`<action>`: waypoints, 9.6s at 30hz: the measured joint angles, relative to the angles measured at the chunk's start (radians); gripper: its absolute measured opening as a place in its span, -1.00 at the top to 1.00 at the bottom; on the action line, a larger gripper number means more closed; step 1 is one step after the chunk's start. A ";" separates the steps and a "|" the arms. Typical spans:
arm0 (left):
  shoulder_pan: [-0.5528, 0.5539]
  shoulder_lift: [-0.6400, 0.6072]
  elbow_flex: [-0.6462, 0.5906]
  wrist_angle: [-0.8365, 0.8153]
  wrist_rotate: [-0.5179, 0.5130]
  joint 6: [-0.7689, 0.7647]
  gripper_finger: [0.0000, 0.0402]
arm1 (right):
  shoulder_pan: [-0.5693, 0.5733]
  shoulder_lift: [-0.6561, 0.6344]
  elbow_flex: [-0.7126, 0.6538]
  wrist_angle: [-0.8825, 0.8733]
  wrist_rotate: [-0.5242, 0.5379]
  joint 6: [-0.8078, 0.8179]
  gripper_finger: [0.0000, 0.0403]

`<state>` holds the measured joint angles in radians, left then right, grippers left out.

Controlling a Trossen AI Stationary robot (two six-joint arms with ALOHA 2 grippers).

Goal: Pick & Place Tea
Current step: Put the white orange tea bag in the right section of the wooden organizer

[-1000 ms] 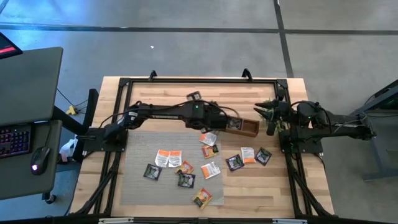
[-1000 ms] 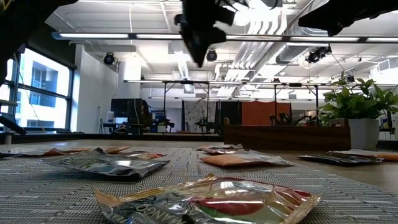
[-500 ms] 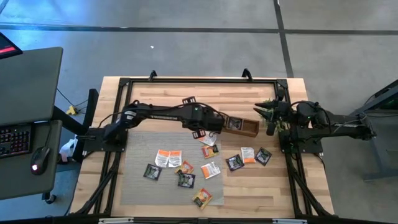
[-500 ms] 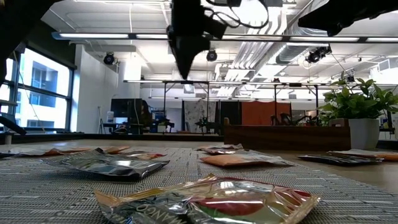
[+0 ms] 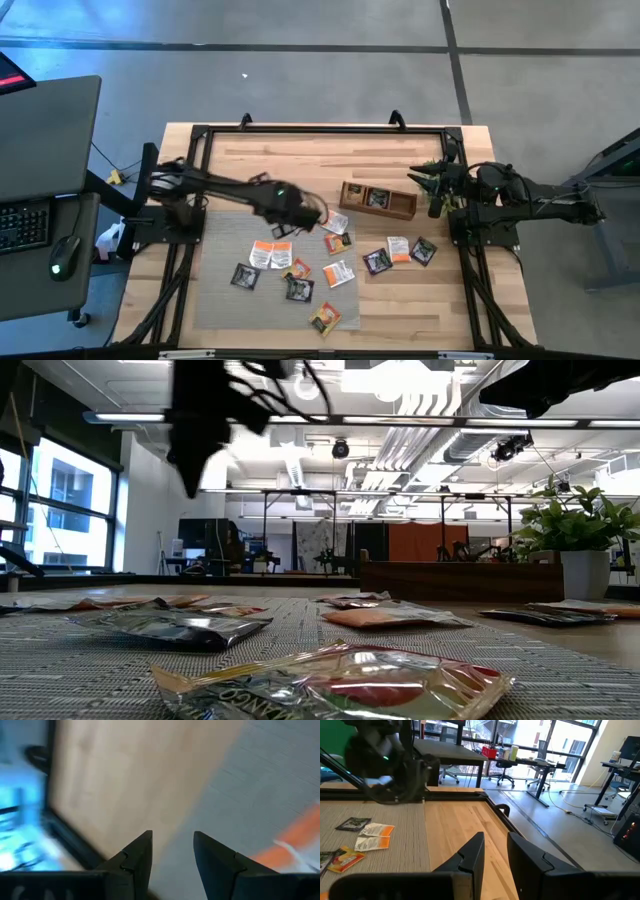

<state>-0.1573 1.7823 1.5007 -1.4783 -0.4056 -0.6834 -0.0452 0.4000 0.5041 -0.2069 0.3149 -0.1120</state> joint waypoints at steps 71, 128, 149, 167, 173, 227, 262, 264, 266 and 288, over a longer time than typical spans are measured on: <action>-0.330 -0.179 -0.313 0.564 -0.107 -0.331 0.91 | 0.000 0.642 0.000 0.539 -0.462 -0.047 0.60; 0.092 -0.110 -0.235 1.327 -0.270 0.072 0.91 | -0.010 0.950 0.000 0.974 -0.097 0.152 0.98; 0.091 -0.111 -0.235 1.297 -0.343 0.106 0.91 | -0.010 0.950 0.000 0.972 -0.014 0.041 0.61; 0.091 -0.111 -0.233 1.462 -0.268 0.188 0.91 | -0.020 0.951 0.000 0.978 -0.035 0.087 0.39; 0.091 -0.111 -0.233 1.435 -0.266 0.190 0.91 | -0.025 0.951 0.000 0.979 -0.036 0.086 0.42; 0.102 -0.111 -0.234 1.395 -0.226 0.271 0.88 | -0.024 0.951 0.000 0.963 -0.082 0.067 0.99; 0.125 -0.110 -0.235 1.212 -0.188 0.295 0.35 | 0.049 0.628 0.304 -0.502 -0.122 0.222 1.00; 0.125 -0.110 -0.235 1.213 -0.188 0.308 0.35 | 0.049 0.640 0.364 -0.677 -0.137 0.289 1.00; 0.125 -0.110 -0.235 1.213 -0.188 0.314 0.35 | 0.048 0.660 0.394 -0.812 -0.111 0.350 1.00; 0.125 -0.110 -0.235 1.213 -0.188 0.399 0.35 | 0.042 0.942 0.376 -1.009 0.011 0.088 0.97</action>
<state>-0.0322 1.6718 1.2659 -0.2653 -0.5934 -0.2844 -0.0036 1.3418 0.8799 -1.2156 0.3256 -0.0243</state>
